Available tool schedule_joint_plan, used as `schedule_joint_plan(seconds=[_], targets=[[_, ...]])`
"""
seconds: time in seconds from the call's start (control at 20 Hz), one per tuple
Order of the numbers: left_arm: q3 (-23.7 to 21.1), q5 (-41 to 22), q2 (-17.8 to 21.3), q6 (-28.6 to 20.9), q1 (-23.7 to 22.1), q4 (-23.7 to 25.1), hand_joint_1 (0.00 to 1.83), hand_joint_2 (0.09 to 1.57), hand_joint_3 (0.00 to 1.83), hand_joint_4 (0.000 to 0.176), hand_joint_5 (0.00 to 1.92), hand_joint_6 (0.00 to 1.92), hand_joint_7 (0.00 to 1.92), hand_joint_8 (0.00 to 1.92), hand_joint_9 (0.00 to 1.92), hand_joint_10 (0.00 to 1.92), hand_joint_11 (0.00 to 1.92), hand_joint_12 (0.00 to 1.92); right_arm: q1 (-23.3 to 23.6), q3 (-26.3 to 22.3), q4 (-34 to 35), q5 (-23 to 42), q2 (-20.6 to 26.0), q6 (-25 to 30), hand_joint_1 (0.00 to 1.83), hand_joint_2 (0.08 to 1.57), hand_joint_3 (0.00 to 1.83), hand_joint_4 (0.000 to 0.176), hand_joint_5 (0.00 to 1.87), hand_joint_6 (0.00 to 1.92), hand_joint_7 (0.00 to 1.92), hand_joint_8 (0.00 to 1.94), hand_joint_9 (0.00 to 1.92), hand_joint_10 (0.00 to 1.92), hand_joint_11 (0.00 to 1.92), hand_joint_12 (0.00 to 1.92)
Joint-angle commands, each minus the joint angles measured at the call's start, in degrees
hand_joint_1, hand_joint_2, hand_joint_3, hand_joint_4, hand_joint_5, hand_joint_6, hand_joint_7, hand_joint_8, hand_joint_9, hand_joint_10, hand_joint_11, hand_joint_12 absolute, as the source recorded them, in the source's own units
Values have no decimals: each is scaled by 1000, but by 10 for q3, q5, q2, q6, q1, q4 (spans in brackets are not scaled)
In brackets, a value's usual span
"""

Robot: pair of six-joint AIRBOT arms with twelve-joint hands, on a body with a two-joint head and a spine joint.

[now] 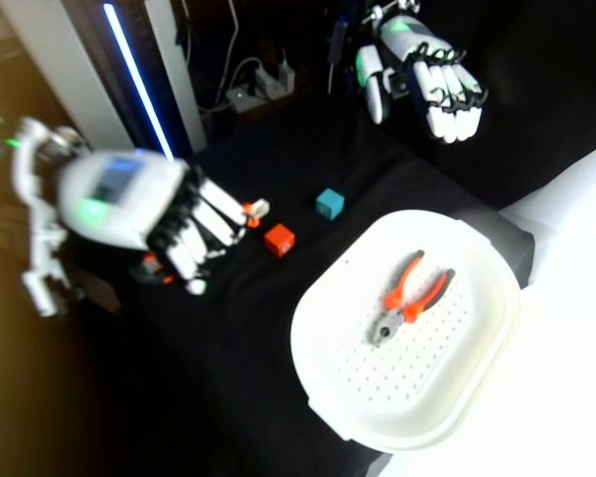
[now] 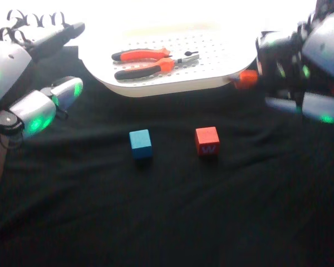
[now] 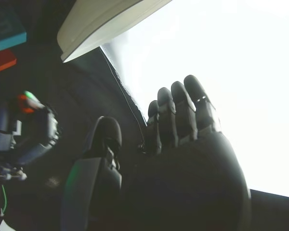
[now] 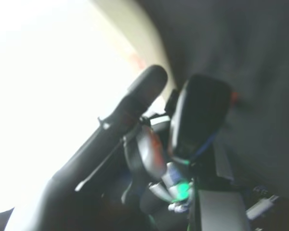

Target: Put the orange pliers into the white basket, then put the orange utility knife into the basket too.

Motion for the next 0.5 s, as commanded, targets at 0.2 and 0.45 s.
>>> schedule_joint_plan(seconds=[0.2,0.45], targets=[[-3,-85,-2,-16,10,4,378,1466,1,21,265,0,371,0,167,477,0,1153,132,103,-17,-89,-87,-4,1391,1274,0,146,967,1921,1391,1941,1582,1921,1596,1921],[5,-84,-12,-24,10,7,344,1466,0,5,252,12,315,0,67,558,0,978,195,230,-13,-231,-201,-7,1305,1233,0,173,1071,1921,1294,1941,1423,1921,1518,1921]])
